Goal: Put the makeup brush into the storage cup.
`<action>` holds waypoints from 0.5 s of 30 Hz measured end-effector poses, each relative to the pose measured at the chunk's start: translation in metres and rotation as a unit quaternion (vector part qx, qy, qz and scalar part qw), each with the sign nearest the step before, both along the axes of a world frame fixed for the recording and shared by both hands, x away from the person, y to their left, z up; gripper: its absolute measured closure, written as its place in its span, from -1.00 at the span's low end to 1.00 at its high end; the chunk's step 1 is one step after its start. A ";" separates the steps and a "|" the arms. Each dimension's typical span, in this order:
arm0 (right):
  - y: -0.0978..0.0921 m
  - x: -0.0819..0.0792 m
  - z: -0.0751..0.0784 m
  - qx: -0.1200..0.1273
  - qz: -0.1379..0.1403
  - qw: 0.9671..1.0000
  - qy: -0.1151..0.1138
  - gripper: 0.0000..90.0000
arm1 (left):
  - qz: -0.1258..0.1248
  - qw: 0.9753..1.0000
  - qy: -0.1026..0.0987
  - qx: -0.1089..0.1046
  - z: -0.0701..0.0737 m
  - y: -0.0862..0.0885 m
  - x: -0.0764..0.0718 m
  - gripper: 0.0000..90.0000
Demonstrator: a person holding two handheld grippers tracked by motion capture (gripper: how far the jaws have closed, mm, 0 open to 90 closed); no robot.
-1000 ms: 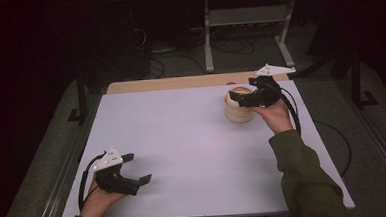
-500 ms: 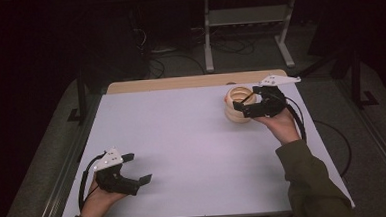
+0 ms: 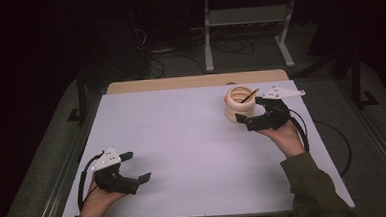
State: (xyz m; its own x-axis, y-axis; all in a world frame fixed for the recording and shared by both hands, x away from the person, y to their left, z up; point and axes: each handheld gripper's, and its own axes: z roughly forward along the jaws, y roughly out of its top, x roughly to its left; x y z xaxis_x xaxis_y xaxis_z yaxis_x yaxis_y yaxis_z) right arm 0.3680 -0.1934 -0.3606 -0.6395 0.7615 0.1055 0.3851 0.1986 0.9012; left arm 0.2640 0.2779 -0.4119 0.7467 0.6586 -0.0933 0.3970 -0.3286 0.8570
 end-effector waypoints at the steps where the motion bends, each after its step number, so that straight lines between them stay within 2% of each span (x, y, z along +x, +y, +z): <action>1: 0.000 0.000 0.000 0.000 0.000 1.000 0.000 -0.99 | 0.000 1.000 -0.002 -0.003 0.000 0.000 0.000 -1.00; 11: -0.008 -0.018 -0.013 0.010 0.005 1.000 -0.003 -0.99 | -0.003 1.000 -0.013 -0.008 0.002 0.001 -0.001 -1.00; 15: -0.010 -0.031 -0.018 0.014 0.005 1.000 -0.005 -0.99 | -0.002 1.000 -0.016 -0.005 0.003 0.002 -0.002 -1.00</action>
